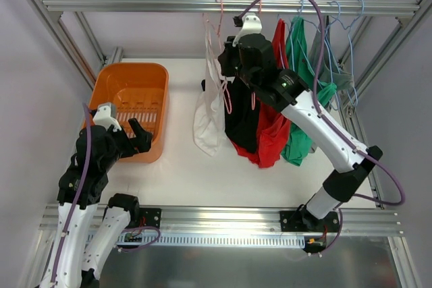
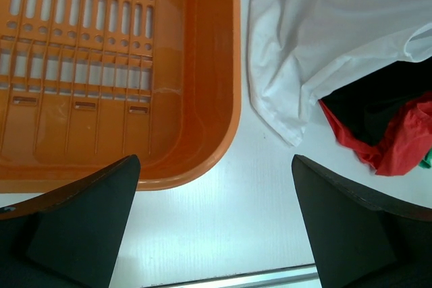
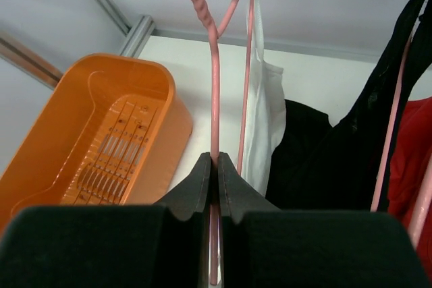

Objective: Remove the tank top from the hanger

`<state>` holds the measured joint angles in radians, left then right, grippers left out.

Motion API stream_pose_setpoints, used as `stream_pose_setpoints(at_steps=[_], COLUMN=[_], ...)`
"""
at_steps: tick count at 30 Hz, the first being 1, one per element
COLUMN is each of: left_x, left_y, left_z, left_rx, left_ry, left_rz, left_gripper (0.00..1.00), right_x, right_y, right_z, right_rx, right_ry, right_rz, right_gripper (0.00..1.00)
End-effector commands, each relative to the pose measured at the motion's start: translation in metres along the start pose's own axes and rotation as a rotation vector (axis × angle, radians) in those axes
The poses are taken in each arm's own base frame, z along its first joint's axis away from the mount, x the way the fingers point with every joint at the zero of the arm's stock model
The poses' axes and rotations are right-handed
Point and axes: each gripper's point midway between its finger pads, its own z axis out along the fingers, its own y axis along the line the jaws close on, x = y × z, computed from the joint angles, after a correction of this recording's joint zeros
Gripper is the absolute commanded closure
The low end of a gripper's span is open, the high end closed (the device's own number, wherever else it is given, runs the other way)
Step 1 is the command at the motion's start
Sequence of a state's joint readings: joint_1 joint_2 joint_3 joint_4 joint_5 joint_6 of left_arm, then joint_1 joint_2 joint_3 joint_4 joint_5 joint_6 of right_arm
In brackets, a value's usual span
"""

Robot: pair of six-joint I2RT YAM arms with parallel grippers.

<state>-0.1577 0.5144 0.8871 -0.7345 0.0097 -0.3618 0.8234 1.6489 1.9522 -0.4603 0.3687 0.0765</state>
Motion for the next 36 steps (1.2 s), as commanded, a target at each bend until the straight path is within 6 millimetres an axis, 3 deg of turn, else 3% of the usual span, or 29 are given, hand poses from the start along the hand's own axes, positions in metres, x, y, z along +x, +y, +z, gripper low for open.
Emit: stream_pose_setpoints(at_steps=[1,3,4,6,8,9,12,14,16,17,18,21,25,31,36], left_x=[-0.008,-0.010,-0.012,-0.022,-0.028,-0.034,-0.044,-0.046,-0.049,-0.048,-0.049,-0.047,-0.041,-0.036,-0.035], left_y=[-0.021,-0.034,-0.039,-0.054,-0.065,-0.074,-0.083,-0.086,-0.087,-0.086,-0.085,-0.078,-0.071,-0.064,-0.065], left_z=[-0.002,-0.004,-0.006,-0.011,-0.013,-0.011,-0.001,0.007,0.008,0.009,0.008,0.007,0.007,0.008,0.006], left_rx=[0.117,0.182,0.204,0.272,0.320,0.361,0.389,0.384,0.385,0.382,0.380,0.354,0.334,0.311,0.321], left_ry=[-0.018,-0.004,-0.002,-0.007,-0.011,-0.016,-0.011,0.015,0.014,0.012,0.006,-0.019,-0.033,-0.041,-0.044], left_rz=[0.035,0.044,0.047,0.052,0.058,0.063,0.039,0.011,0.003,0.005,0.007,0.027,0.045,0.067,0.072], left_gripper=[0.01,0.01,0.01,0.01,0.01,0.01,0.01,0.01,0.01,0.01,0.01,0.02,0.01,0.01,0.01], right_x=[-0.019,-0.018,0.002,0.001,0.023,0.019,0.026,0.017,0.019,0.009,0.016,0.008,-0.001,-0.018,-0.044], right_y=[0.013,0.010,0.008,0.002,0.001,-0.001,-0.011,-0.023,-0.031,-0.026,-0.024,-0.024,-0.033,-0.027,-0.020], right_z=[-0.040,-0.061,-0.062,-0.085,-0.095,-0.110,-0.116,-0.107,-0.085,-0.081,-0.065,-0.044,-0.022,-0.018,-0.039], right_rx=[-0.149,-0.187,-0.198,-0.223,-0.267,-0.292,-0.273,-0.209,-0.168,-0.186,-0.187,-0.153,-0.093,-0.090,-0.132], right_ry=[-0.050,-0.049,-0.005,-0.020,0.028,0.010,0.006,-0.023,-0.003,-0.014,0.014,0.005,-0.010,-0.085,-0.195], right_rz=[0.004,-0.005,-0.021,-0.028,-0.044,-0.048,-0.084,-0.100,-0.108,-0.106,-0.140,-0.167,-0.160,-0.069,-0.012], right_gripper=[1.00,1.00,1.00,1.00,1.00,1.00,1.00,1.00,1.00,1.00,1.00,1.00,1.00,1.00,1.00])
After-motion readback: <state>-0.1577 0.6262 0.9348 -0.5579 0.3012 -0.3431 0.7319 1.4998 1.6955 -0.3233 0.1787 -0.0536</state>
